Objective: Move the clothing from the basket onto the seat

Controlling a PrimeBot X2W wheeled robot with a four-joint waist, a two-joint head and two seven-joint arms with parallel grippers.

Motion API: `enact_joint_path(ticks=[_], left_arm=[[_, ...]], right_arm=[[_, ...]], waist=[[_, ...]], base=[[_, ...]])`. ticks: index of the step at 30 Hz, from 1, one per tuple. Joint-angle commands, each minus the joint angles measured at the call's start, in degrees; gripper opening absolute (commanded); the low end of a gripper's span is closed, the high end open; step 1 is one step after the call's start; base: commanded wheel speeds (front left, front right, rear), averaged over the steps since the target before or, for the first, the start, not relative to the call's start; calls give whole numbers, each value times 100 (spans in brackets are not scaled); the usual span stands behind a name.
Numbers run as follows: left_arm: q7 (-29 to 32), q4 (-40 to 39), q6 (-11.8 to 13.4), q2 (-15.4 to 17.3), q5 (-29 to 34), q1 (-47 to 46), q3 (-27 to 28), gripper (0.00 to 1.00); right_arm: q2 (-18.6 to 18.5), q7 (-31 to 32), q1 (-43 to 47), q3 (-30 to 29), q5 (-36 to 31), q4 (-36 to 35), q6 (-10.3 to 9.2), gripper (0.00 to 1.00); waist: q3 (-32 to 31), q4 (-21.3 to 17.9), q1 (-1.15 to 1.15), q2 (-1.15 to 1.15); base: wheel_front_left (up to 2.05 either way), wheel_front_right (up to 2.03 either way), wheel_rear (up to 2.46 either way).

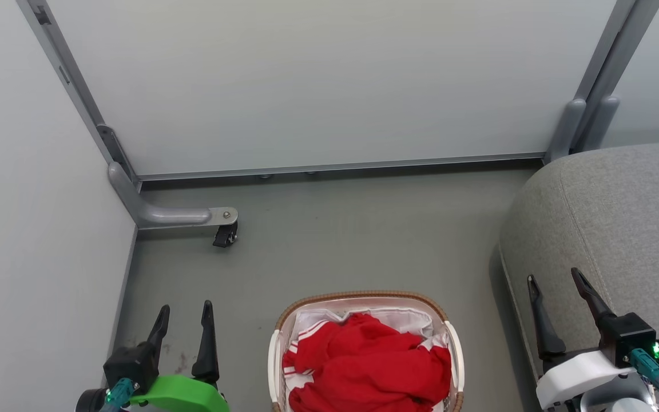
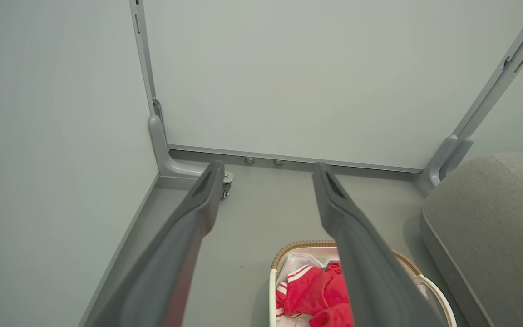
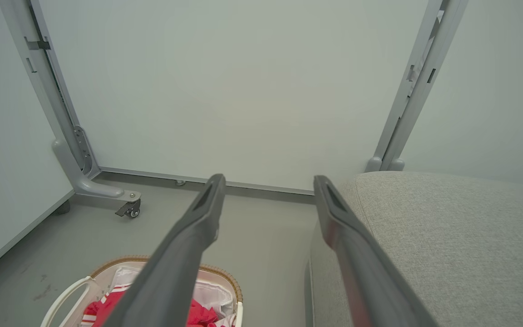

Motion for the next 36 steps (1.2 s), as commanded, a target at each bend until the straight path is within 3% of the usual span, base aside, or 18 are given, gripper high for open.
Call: enact_joint_path(ticks=[1,12,22,36], left_arm=[[-24,14,-1,36,27,-9,-2,100],[-24,84,-59,35,131,-215,-222,100],[-16,603,-182,33,332,-1096,-860,100],[-15,2723,-280,37,481,-2976,-2518,100]], right_arm=[[-32,-30,39,-21,-39,-27,-2,100],[-32,-30,-82,-46,-39,-83,-2,100],[-30,-30,-526,-37,-65,-212,-2,100],[-26,-29,-1544,17,103,-425,-3,100]], waist=[[9,-3,0,0],[264,-76,0,0],[1152,-314,0,0],[2934,-919,0,0]], base=[[0,0,0],[0,0,0],[0,0,0],[0,0,0]])
